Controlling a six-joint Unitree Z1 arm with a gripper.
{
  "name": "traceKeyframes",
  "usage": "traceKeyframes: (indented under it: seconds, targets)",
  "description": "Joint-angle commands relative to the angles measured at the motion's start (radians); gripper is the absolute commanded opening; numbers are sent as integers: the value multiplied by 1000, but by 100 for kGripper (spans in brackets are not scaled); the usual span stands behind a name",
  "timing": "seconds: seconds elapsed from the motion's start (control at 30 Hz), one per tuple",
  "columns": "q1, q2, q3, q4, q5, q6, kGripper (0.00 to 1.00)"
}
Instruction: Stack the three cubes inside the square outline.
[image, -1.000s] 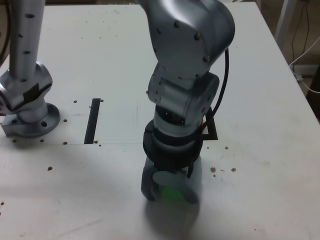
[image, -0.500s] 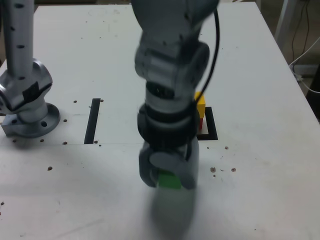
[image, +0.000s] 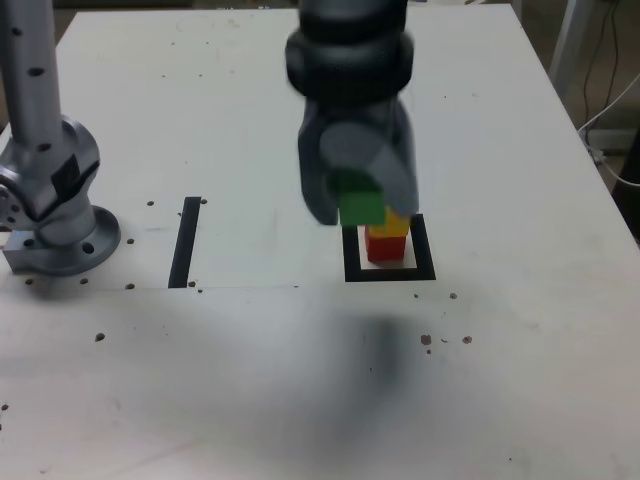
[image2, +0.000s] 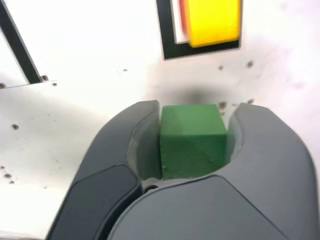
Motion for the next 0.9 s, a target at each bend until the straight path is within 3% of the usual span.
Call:
traceKeyframes:
  seconds: [0.0,0.3,0.87]
  targets:
    - [66,7,-35,10,-1,19,3]
    - [192,61,-53,-10,-5,71,3]
    - [202,90,42,-97,-25,80,5]
